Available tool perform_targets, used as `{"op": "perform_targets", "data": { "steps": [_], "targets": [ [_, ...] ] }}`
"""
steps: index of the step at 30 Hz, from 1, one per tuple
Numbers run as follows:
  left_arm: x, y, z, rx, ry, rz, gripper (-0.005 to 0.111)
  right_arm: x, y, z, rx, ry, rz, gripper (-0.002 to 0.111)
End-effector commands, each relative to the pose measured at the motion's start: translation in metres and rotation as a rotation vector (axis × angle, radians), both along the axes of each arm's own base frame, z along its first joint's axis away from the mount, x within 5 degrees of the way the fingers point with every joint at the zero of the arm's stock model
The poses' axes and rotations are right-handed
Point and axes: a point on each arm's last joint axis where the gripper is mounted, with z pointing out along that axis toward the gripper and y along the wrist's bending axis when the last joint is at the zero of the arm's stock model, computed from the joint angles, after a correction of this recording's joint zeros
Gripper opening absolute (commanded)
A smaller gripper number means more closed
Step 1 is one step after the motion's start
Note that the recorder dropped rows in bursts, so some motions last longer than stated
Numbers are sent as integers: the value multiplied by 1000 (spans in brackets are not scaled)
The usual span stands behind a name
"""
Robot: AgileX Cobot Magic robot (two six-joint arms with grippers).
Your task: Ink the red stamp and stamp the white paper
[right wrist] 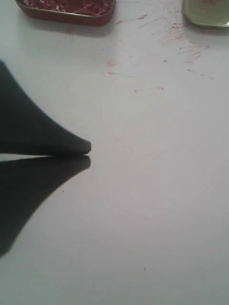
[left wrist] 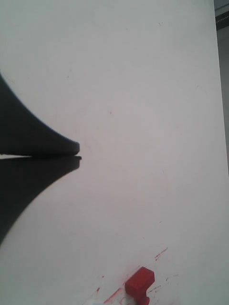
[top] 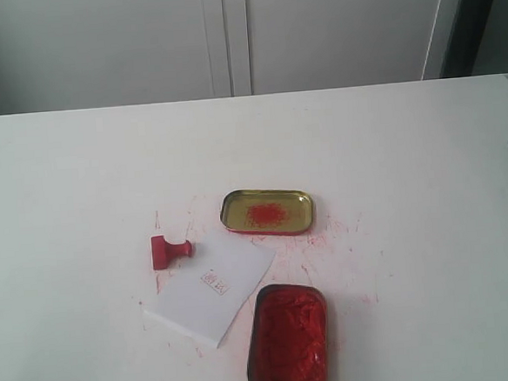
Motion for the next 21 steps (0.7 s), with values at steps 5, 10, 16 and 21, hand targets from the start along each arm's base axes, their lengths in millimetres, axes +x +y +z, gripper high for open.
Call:
{"op": "perform_targets", "data": {
  "steps": [5, 10, 16, 21],
  "targets": [
    [0, 0, -1, -2, -3, 2, 0, -27, 6, 24, -58, -156, 73, 0],
    [0, 0, -1, -2, -3, 2, 0, -41, 6, 35, -67, -225, 84, 0],
    [0, 0, -1, -2, -3, 2, 0, -61, 4, 48, -71, -318, 90, 0],
    [0, 0, -1, -2, -3, 2, 0, -79, 3, 49, -69, -395, 86, 0]
  ]
}}
